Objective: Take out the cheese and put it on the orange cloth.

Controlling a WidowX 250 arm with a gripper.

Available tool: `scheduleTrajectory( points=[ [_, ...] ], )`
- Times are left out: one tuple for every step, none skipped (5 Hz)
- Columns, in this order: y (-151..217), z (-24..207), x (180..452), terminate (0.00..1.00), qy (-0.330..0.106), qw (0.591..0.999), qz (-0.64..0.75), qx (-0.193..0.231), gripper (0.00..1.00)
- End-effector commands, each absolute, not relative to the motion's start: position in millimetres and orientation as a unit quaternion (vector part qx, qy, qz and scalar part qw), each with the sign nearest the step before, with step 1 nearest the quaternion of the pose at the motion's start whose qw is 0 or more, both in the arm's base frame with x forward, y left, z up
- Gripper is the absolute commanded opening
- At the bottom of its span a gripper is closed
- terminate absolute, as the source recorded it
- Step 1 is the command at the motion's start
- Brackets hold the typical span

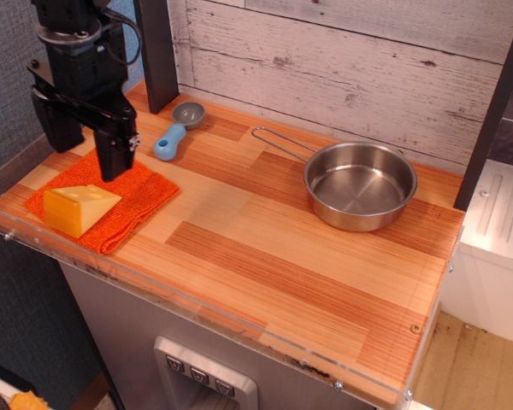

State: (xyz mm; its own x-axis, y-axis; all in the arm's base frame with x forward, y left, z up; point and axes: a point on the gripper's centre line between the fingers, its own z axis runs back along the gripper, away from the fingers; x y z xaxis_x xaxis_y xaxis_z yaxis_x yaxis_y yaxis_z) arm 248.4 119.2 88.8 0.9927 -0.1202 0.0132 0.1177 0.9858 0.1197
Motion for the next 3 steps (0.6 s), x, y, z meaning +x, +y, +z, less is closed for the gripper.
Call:
scheduleTrajectory(
  points=[
    [122.2,105.8,256.2,0.0,-0.014,0.996,-0.085,0.034,1.0],
    [122.2,105.8,256.2,0.0,-0.014,0.996,-0.085,0.034,1.0],
    [122.2,105.8,256.2,1.0,-0.014,0.996,-0.085,0.034,1.0]
  ],
)
